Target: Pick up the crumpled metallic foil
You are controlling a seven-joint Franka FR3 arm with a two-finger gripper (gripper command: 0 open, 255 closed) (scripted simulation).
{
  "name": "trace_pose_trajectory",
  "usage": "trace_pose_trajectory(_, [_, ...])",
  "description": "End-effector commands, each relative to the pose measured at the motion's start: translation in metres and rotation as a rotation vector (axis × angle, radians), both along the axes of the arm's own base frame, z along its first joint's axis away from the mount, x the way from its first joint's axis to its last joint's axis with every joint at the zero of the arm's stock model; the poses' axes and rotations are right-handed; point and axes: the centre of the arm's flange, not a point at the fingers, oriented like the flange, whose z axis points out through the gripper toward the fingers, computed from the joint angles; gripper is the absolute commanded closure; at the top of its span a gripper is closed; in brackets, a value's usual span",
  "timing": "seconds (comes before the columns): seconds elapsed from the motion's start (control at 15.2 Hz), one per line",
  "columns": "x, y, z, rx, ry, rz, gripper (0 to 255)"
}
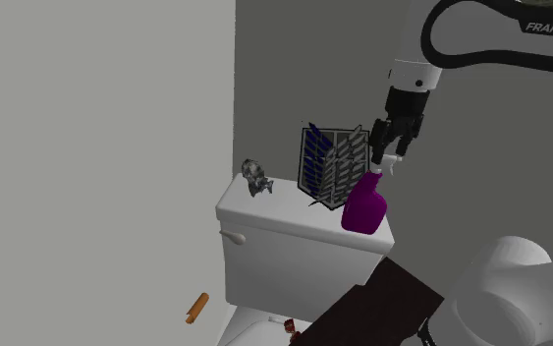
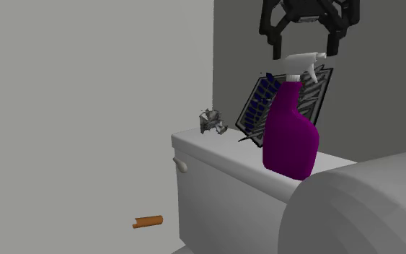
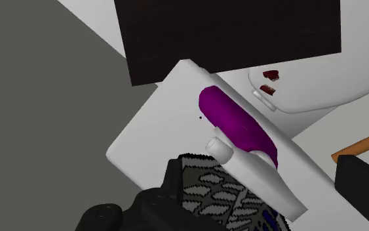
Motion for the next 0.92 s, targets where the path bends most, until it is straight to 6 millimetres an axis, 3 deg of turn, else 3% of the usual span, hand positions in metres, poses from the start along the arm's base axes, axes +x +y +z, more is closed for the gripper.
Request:
trace_pose_trajectory(0.0, [0.0, 0.0, 0.0, 0.0, 0.0, 0.0, 0])
trace_pose_trajectory(0.86, [0.145, 0.068, -0.062, -0.04, -0.024, -0.109, 0])
